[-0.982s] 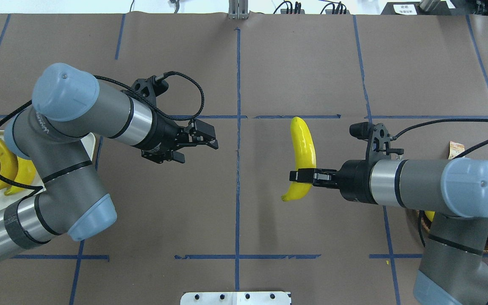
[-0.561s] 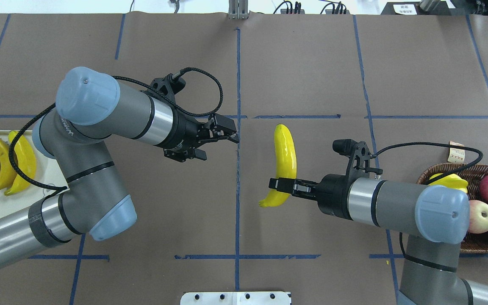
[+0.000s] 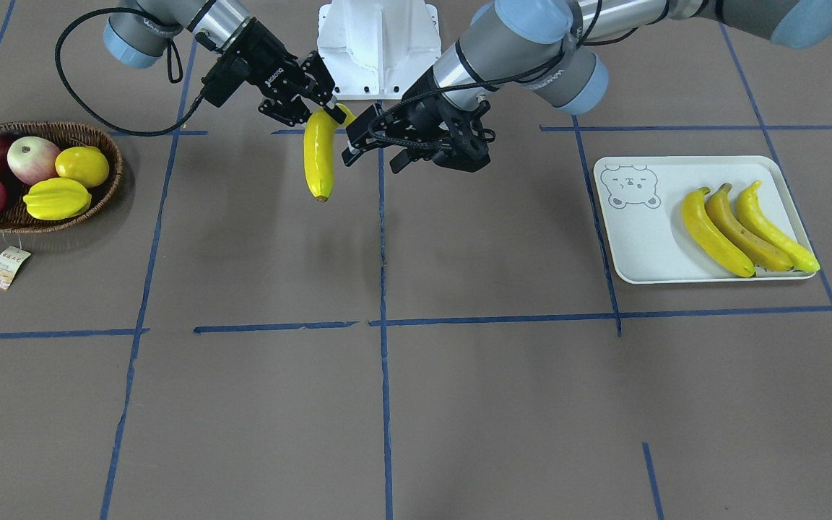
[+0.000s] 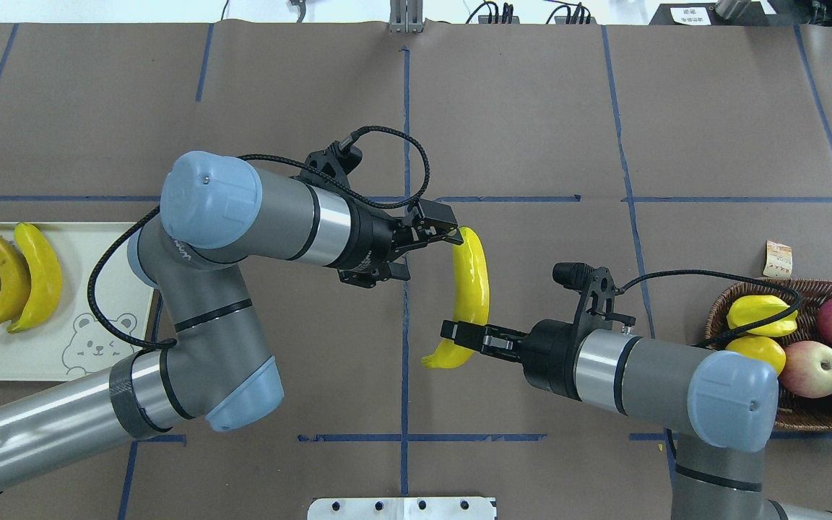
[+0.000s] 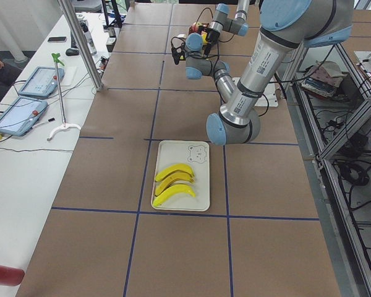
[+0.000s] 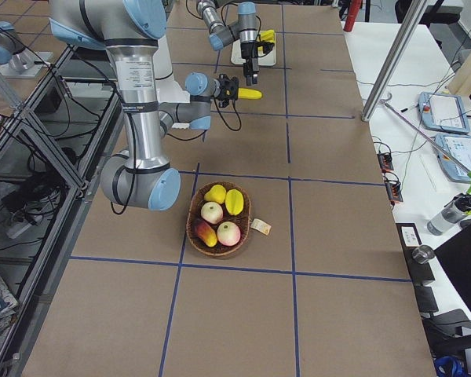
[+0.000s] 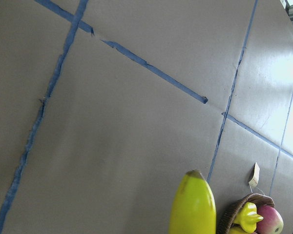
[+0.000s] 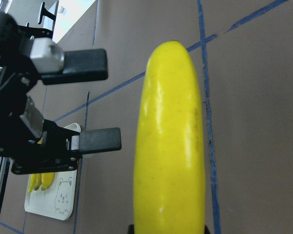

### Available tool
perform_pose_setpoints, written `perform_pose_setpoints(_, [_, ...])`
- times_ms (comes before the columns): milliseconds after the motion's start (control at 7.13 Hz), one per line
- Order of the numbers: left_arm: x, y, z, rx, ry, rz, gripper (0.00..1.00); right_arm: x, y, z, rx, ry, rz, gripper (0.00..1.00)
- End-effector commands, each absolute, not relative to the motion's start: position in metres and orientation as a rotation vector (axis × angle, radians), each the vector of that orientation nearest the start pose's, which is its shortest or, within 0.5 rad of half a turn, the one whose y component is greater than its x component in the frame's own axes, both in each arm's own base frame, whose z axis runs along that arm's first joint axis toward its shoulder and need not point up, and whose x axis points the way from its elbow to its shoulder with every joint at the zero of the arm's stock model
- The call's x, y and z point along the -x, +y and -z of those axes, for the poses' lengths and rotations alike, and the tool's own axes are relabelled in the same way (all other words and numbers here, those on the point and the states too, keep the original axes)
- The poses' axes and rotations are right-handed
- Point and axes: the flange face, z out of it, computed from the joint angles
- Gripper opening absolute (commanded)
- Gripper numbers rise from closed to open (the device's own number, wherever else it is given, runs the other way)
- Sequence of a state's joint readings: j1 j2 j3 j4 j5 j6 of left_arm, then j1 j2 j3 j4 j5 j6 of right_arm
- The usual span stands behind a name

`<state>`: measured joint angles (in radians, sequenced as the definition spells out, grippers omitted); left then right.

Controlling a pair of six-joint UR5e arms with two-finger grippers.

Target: Transfer all bananas from basket to plate

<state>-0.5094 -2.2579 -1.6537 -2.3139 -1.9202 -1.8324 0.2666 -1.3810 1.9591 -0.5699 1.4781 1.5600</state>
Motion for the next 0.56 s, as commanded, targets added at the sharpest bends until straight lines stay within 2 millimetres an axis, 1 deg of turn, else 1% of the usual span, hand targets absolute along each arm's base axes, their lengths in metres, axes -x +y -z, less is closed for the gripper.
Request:
perform_pose_setpoints(0, [-0.543,-0.400,-0.109,0.120,1.527,0.372,1.00,0.454,-0.270,-0.266,-0.291,-1.557,-0.273,0.21])
perform_pose_setpoints(140, [-0.555,-0.395,-0.112,0.109,1.518,0.387,1.00,0.457,-0.270,-0.259,-0.290,-1.571,-0.273,0.20])
perform_pose_setpoints(281, [-0.556,-0.394,-0.108,0.107,1.522,0.389,0.99,0.458,-0.270,-0.257,-0.290,-1.574,-0.273,0.20])
perform_pose_setpoints(421, [-0.557,-0.394,-0.109,0.107,1.519,0.390,0.91,0.458,-0.270,-0.258,-0.290,-1.572,-0.273,0.21])
